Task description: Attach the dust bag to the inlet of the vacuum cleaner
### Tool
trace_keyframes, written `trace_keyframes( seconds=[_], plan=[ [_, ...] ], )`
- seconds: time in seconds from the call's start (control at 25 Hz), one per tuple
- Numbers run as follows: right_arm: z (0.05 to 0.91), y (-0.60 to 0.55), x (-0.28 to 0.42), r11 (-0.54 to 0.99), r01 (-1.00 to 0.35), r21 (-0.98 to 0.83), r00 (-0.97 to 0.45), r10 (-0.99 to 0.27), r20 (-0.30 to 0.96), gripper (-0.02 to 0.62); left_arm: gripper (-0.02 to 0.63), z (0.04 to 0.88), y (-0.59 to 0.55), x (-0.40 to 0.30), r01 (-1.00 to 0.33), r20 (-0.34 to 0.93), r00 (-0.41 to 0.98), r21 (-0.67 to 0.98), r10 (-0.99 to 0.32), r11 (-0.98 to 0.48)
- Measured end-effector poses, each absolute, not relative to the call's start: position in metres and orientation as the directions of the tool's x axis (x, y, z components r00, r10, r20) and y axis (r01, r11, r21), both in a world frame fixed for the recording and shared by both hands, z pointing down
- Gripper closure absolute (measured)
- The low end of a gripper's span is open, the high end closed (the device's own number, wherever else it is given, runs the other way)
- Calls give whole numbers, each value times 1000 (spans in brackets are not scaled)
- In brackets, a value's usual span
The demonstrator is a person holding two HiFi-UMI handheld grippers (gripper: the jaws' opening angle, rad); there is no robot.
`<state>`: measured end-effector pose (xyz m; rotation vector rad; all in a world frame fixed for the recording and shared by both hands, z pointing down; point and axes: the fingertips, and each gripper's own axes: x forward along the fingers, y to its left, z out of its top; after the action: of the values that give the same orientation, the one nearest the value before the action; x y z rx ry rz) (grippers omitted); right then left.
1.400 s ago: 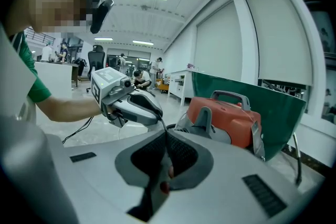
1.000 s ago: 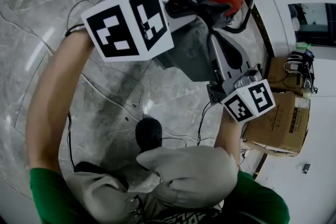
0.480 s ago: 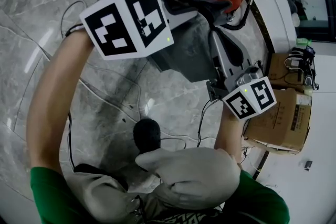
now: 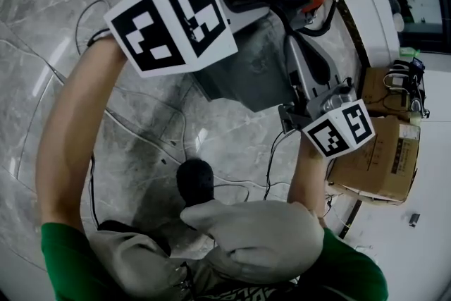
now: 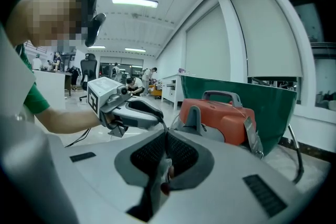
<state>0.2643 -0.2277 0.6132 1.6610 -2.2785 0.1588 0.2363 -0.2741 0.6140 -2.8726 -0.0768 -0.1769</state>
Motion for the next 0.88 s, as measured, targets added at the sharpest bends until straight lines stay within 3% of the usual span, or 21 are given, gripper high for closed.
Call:
trace_keyframes(
  seconds=[0.88],
  plan=[
    [613,-247,294,308,-946,99,-266,-915,303,567,554,614,-290,259,27,59,998,-227,14,-974]
  ],
)
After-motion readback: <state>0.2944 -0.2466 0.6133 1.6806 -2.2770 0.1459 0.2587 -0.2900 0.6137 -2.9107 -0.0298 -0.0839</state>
